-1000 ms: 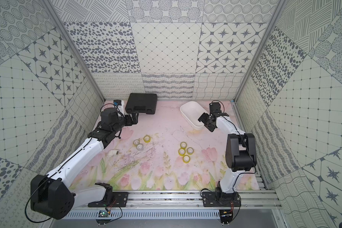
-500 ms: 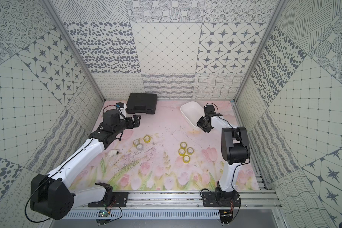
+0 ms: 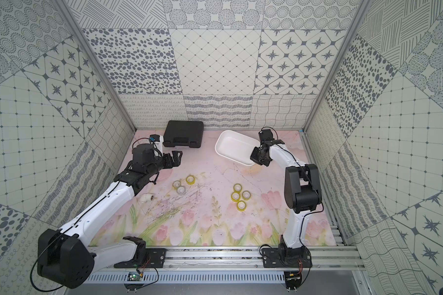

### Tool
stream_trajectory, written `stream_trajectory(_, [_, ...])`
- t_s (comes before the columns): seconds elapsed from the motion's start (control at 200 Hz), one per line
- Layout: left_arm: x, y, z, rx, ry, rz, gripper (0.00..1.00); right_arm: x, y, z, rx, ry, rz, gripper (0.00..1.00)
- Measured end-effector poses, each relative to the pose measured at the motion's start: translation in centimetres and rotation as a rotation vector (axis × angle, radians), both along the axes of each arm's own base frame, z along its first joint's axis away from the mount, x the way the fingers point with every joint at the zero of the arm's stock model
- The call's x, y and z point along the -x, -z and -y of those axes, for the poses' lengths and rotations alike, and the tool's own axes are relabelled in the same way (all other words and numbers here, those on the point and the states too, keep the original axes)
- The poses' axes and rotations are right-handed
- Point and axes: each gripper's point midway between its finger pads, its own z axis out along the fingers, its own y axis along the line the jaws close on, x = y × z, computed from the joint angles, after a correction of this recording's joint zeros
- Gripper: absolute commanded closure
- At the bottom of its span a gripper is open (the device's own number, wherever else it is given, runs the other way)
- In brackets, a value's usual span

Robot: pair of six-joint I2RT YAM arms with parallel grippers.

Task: Put the transparent tape into the storage box
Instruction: Pick up the storage box at the center of the board, then move the storage box to the center of the board.

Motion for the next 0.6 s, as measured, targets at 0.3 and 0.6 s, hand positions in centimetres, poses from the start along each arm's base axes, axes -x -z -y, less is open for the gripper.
stream_trajectory(0.3, [0.3,-0.1,0.3,0.022,0.004,0.001,0.01,-0.3,0.2,-2.2,0.085,-0.254,-0.066,1.00])
stream_trajectory(0.6, [0.4,0.0,0.9,0.044,0.021,-0.008,0.01,2.5,3.1,-5.8,0.148,-0.478,-0.163,1.00])
